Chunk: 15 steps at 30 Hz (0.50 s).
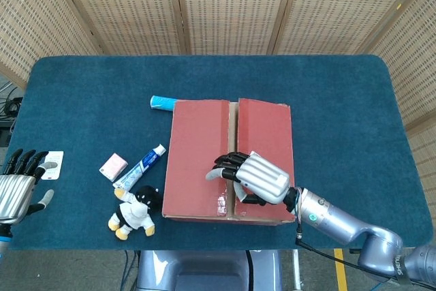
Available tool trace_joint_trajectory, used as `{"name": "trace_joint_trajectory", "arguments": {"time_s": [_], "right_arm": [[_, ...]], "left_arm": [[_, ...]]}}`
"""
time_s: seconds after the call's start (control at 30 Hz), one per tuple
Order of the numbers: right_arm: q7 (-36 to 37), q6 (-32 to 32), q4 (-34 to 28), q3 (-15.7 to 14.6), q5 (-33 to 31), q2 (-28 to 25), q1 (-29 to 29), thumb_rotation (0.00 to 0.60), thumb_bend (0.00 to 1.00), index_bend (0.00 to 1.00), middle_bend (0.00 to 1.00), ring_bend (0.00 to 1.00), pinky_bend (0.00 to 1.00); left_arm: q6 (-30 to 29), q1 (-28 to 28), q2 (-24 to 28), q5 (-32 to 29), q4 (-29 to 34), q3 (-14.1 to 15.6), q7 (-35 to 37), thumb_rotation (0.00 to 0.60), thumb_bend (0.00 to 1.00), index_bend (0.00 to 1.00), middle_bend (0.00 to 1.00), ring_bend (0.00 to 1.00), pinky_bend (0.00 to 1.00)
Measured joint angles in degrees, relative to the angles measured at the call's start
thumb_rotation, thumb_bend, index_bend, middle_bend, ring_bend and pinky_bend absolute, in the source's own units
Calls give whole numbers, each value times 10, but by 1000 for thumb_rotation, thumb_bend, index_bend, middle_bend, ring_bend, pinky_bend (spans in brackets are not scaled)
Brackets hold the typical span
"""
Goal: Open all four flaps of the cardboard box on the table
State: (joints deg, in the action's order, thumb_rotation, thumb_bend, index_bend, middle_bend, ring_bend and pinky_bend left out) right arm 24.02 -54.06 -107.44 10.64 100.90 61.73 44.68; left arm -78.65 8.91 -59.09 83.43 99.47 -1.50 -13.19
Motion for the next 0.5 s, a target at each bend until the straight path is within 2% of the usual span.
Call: {"name": "trace_joint_trajectory", "arguments": {"time_s": [0.5], "right_arm": [[-46, 20, 35, -15, -28, 22, 25, 600, 981, 298, 357, 202, 191]], "left_arm": [[9, 5, -10, -12, -12, -2, 1, 584, 351, 268, 146, 89, 2]]}}
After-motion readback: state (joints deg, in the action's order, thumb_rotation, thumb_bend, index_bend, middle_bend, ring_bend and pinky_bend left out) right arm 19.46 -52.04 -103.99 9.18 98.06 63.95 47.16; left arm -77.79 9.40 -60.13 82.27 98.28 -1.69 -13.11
